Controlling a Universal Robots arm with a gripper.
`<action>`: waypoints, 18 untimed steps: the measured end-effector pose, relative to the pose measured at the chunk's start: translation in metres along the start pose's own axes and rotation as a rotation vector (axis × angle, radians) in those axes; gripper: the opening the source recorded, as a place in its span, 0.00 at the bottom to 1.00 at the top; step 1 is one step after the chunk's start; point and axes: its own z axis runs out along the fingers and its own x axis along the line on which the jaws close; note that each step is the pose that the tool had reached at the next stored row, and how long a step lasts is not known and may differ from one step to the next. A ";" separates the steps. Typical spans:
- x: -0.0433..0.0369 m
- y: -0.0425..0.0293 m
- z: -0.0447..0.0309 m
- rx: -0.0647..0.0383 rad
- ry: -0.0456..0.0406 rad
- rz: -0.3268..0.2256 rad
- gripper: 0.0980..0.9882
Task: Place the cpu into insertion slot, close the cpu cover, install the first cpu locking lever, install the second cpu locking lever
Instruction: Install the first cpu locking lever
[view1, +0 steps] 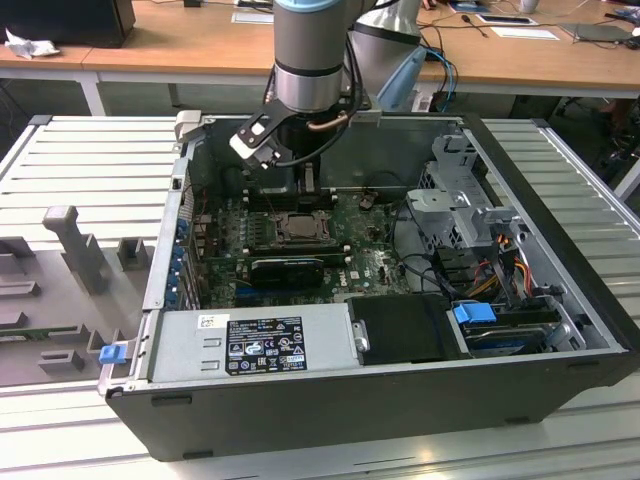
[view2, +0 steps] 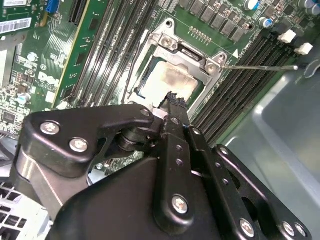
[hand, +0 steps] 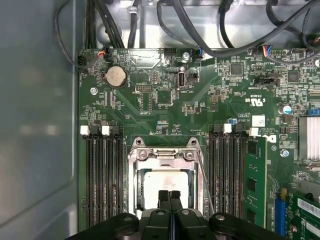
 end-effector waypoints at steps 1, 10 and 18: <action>0.0000 0.0001 -0.0020 0.000 0.0000 0.000 0.01; 0.0007 0.0008 -0.0322 0.000 0.0005 -0.015 0.01; 0.0007 0.0008 -0.0305 0.004 0.0047 -0.198 0.01</action>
